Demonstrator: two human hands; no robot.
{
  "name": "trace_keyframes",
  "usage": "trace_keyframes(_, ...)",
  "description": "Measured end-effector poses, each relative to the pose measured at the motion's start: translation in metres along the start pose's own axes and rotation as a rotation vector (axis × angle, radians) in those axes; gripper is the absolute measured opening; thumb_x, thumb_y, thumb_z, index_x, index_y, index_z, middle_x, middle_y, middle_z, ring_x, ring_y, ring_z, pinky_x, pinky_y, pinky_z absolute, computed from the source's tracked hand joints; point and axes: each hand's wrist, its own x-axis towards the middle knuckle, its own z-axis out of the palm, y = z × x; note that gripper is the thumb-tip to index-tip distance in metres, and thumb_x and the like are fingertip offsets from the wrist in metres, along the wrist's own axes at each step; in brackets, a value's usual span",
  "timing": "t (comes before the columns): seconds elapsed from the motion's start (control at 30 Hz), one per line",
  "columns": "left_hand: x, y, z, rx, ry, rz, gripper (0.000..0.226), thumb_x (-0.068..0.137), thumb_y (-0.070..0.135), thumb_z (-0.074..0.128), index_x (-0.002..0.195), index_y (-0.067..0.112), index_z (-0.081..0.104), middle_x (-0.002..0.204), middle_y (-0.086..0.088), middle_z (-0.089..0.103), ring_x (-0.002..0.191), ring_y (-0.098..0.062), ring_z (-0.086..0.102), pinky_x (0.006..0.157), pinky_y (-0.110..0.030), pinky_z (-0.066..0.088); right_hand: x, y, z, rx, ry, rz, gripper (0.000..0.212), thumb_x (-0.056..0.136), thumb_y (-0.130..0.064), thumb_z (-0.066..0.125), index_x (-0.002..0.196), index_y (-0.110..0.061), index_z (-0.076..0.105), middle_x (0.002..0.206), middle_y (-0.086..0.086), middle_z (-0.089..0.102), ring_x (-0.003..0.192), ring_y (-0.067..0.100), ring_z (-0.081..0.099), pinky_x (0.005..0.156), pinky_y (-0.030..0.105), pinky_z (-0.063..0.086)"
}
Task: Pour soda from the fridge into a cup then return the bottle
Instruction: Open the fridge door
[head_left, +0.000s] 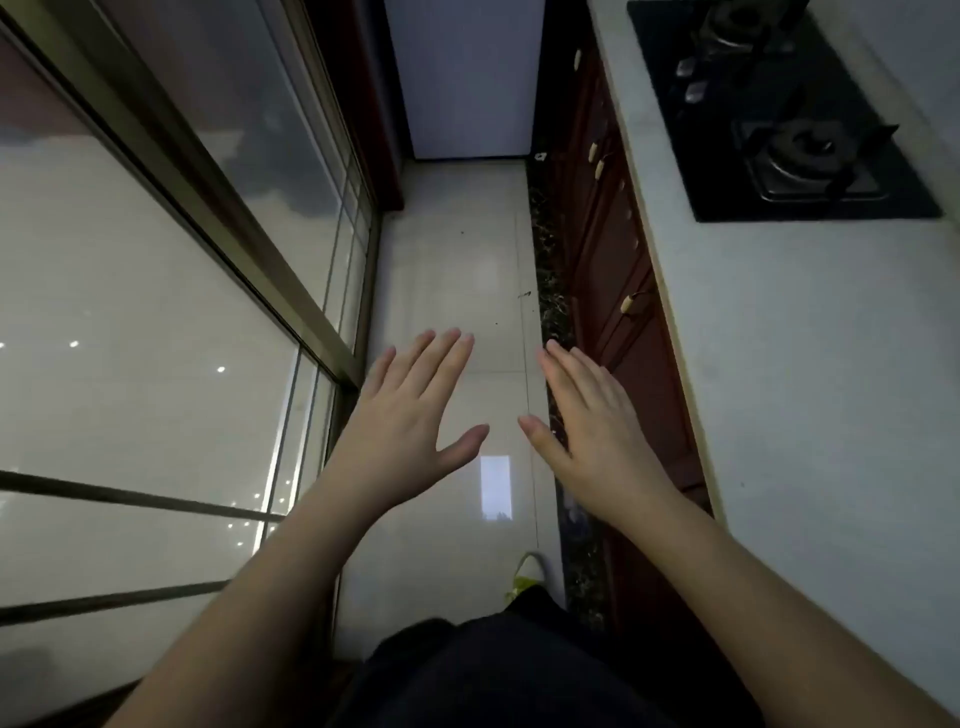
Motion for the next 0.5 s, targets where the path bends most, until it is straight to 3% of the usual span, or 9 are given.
trace_keyframes(0.23,0.047,-0.010,-0.007,-0.017,0.046,-0.061,0.083,0.088,0.064,0.032,0.156,0.021,0.014,0.161,-0.001,0.023,0.149,-0.022,0.017,0.120,-0.044,0.020,0.064,0.023,-0.014,-0.036,-0.006,-0.049,0.071,0.095,-0.060,0.020,0.153,-0.021,0.009,0.160,-0.002,0.011,0.146,0.015,0.003,0.116,0.032,0.001)
trace_keyframes(0.37,0.076,-0.034,-0.007,-0.076,0.057,-0.070,0.084,0.087,0.063,0.034,0.156,0.019,0.015,0.161,-0.003,0.024,0.149,-0.023,0.018,0.119,-0.042,0.024,0.105,0.024,-0.010,-0.053,-0.008,-0.070,0.072,0.094,-0.061,0.019,0.153,-0.021,0.009,0.160,-0.003,0.010,0.146,0.015,0.003,0.118,0.036,0.005)
trace_keyframes(0.5,0.110,-0.070,-0.007,-0.085,0.072,-0.080,0.083,0.087,0.062,0.035,0.156,0.018,0.018,0.160,-0.002,0.027,0.148,-0.023,0.020,0.117,-0.045,0.028,0.155,0.015,-0.005,-0.069,-0.003,-0.081,0.071,0.095,-0.059,0.022,0.152,-0.020,0.010,0.160,-0.002,0.011,0.146,0.015,0.004,0.116,0.033,0.001)
